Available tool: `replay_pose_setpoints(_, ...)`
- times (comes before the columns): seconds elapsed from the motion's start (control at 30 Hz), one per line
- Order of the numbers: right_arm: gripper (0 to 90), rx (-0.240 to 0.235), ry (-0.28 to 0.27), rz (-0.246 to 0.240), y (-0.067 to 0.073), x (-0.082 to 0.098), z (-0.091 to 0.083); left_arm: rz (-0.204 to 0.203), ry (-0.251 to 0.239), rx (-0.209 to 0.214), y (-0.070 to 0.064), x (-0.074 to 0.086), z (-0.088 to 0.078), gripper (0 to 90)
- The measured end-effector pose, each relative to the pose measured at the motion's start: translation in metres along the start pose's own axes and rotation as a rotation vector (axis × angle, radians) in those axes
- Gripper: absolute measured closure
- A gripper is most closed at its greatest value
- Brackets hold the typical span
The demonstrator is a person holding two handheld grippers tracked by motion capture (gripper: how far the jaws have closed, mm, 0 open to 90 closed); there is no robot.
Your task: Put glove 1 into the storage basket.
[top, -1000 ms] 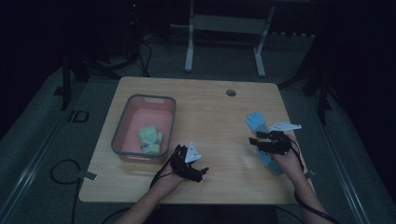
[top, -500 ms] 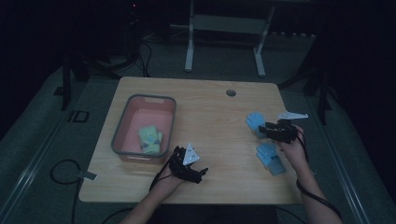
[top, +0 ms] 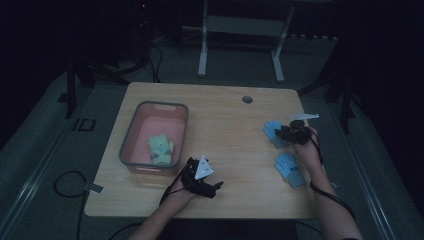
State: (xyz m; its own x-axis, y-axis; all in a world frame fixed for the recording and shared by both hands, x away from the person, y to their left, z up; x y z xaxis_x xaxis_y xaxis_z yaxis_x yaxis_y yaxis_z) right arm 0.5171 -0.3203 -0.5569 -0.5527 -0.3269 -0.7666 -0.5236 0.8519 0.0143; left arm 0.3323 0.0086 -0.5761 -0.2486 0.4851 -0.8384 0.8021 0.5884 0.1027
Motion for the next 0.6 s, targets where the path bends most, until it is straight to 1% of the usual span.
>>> replay_pose_setpoints(0.1, 60.1, 0.004, 0.027, 0.01, -0.005, 0.004, 0.009, -0.002, -0.003, 0.004, 0.0, 0.0, 0.0, 8.0)
replay_pose_setpoints(0.13, 60.0, 0.007, 0.035, 0.006, -0.006, 0.005, 0.011, -0.001, -0.004, 0.003, 0.0, -0.001, 0.0, 8.0)
replay_pose_setpoints(0.17, 60.0, 0.022, 0.053, -0.003, -0.008, 0.008, 0.014, 0.0, -0.005, 0.004, 0.0, -0.001, 0.0, 8.0)
replay_pose_setpoints(0.23, 59.4, 0.021, 0.075, -0.006, -0.009, 0.012, 0.018, -0.002, -0.008, 0.005, 0.0, -0.001, -0.001, 8.0)
replay_pose_setpoints(0.37, 61.8, 0.03, 0.067, -0.021, -0.008, 0.015, 0.02, -0.003, -0.01, 0.001, 0.0, -0.002, -0.002, 8.0)
replay_pose_setpoints(0.53, 77.6, 0.011, 0.07, -0.002, -0.005, 0.016, 0.02, -0.007, -0.014, -0.004, 0.002, -0.002, -0.003, 8.0)
replay_pose_setpoints(0.57, 80.6, 0.018, 0.076, 0.001, -0.004, 0.015, 0.02, -0.008, -0.015, -0.004, 0.002, -0.002, -0.003, 8.0)
replay_pose_setpoints(0.6, 81.6, 0.023, 0.08, 0.004, -0.003, 0.015, 0.02, -0.008, -0.014, -0.004, 0.002, -0.002, -0.003, 8.0)
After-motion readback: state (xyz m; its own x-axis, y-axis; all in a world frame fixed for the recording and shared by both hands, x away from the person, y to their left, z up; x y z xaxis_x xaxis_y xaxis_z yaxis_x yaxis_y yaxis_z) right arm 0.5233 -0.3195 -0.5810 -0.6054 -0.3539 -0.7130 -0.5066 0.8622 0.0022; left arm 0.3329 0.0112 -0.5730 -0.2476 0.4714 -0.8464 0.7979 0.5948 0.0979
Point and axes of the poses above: each handheld gripper's, and its own axes: z roughly forward along the jaws, x roughly out of its underside, y roughly to its left, the point moved 5 cm from there along z, roughly forward along the jaws, and after that the axes turned 2 degrees about -y, right-handed, at the moved point
